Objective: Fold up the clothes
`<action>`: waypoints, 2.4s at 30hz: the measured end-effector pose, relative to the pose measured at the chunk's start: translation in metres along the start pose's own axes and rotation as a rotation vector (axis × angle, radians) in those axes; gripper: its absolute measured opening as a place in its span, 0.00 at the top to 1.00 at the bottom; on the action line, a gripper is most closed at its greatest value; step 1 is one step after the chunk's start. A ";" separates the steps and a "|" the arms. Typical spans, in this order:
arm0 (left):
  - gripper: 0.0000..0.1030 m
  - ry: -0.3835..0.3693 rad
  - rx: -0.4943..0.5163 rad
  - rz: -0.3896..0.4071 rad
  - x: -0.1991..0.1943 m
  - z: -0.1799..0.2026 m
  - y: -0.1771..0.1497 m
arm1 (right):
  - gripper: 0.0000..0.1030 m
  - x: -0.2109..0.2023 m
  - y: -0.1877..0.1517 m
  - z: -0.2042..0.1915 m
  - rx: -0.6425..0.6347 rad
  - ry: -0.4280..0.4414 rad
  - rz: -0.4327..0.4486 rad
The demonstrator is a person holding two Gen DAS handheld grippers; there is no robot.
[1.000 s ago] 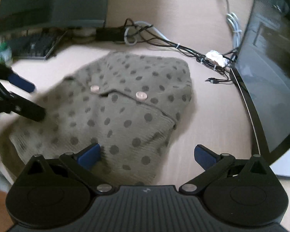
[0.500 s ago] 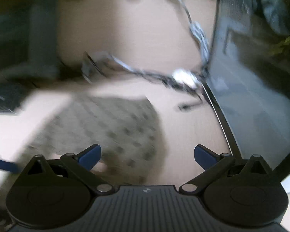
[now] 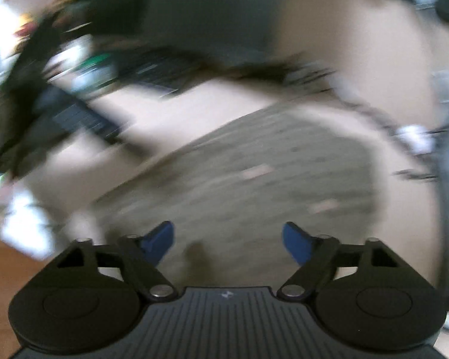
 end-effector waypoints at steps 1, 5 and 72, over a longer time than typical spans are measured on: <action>0.00 0.007 -0.001 0.000 0.000 0.000 0.001 | 0.27 0.007 -0.002 -0.012 -0.028 0.034 -0.018; 0.00 0.026 -0.006 -0.010 0.002 0.005 -0.002 | 0.23 0.030 -0.007 -0.035 -0.101 0.027 -0.050; 0.00 0.067 0.476 -0.139 0.013 0.047 -0.054 | 0.56 0.047 0.015 -0.012 0.163 0.151 -0.070</action>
Point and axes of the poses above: each gripper's, at about its wrist camera, not at the fingertips, and x roughly the way its jaws point, z to its right, y to its top, the point moved 6 cm from there along x, roughly the way its jaws point, and after that the axes turned 9 degrees about -z, right-handed, at the moved point
